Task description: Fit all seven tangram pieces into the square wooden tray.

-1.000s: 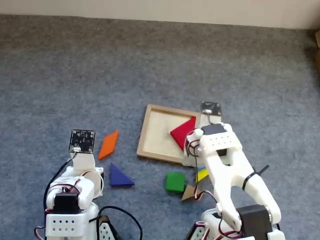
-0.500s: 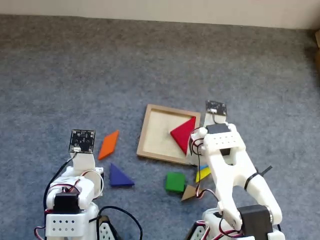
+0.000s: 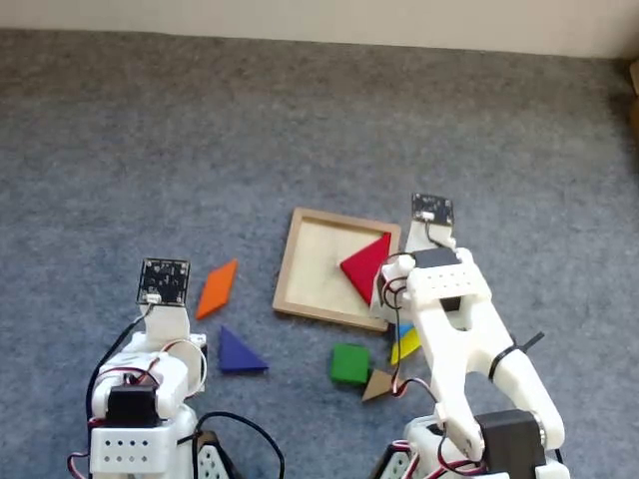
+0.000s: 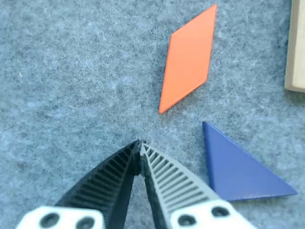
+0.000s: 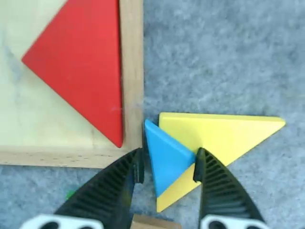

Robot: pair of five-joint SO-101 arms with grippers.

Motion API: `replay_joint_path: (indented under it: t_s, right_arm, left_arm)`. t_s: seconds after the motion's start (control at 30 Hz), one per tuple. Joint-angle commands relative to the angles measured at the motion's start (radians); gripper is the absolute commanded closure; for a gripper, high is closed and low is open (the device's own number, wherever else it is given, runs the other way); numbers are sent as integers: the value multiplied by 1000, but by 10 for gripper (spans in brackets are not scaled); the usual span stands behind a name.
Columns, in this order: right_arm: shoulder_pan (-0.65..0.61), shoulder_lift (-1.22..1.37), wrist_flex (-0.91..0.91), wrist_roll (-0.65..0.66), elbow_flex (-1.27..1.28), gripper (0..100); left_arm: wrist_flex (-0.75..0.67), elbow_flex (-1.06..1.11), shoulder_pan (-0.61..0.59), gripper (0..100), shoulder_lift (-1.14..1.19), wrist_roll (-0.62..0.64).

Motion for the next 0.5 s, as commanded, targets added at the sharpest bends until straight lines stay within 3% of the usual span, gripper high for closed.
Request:
replay_joint_path:
  t_s: [0.0,0.13,0.47]
  right_arm:
    - [4,-44,-10,38,-4,831]
    - [10,-42,-10,138,1,832]
    - [12,-42,-10,207,42,839]
  left_arm:
    - [3,19,-13,993,-42,8]
    - [3,19,-13,993,-42,8]
    - [3,19,-13,993,-42,8]
